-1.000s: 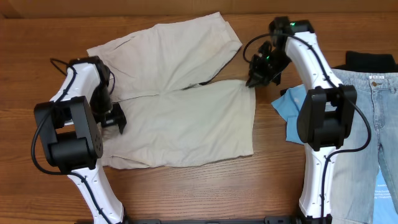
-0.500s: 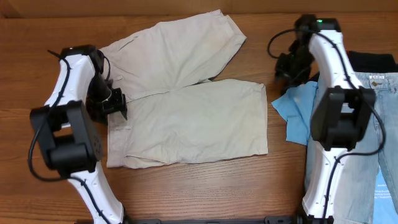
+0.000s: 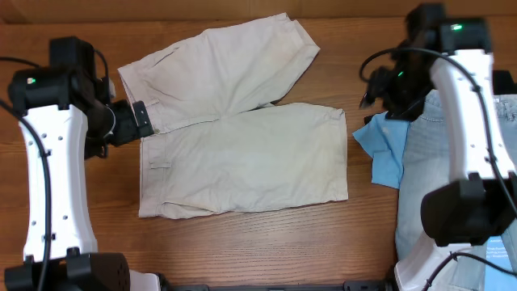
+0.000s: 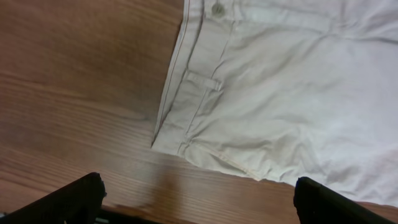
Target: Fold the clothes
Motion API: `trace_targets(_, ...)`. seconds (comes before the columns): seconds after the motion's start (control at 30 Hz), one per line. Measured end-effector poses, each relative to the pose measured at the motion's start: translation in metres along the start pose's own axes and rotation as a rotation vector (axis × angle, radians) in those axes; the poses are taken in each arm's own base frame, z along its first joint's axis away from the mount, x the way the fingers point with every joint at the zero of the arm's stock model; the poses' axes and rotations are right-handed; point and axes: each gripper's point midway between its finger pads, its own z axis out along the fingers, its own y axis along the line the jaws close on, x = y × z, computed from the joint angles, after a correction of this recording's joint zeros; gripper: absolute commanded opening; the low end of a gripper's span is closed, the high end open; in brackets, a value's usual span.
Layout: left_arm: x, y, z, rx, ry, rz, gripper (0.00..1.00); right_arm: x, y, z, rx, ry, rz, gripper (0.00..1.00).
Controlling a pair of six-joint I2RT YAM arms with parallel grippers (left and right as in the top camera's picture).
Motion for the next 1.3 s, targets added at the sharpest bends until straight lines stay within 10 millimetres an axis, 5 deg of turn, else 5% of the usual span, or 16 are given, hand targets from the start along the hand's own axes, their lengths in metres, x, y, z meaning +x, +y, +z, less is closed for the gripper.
trace_targets(0.13, 0.015, 0.008, 0.031, -0.031, 0.098, -0.039, 0.96, 0.027, -0.014, 0.050, 0.066, 0.184, 0.019, 0.57)
trace_targets(0.4, 0.046, 0.028, 0.071, -0.070, 0.236, -0.110, 1.00, 0.099, 0.002, 0.067, 0.131, 0.331, -0.102, 0.67)
trace_targets(0.6, 0.055, 0.026, 0.103, -0.039, 0.257, -0.117, 1.00, 0.105, 0.022, 0.084, 0.077, 0.202, -0.144, 0.62)
trace_targets(0.9, 0.087, 0.026, 0.135, -0.020, 0.347, -0.127, 1.00, 0.126, -0.037, 0.143, 0.141, 0.292, 0.069, 0.57)
trace_targets(1.07, 0.090, 0.025, 0.154, 0.001, 0.330, -0.129, 1.00, 0.125, -0.043, 0.163, 0.098, 0.276, 0.105, 0.56)
trace_targets(1.3, 0.094, 0.025, 0.161, 0.001, 0.331, -0.129, 1.00, 0.128, -0.041, 0.190, 0.033, 0.249, 0.132, 0.34)
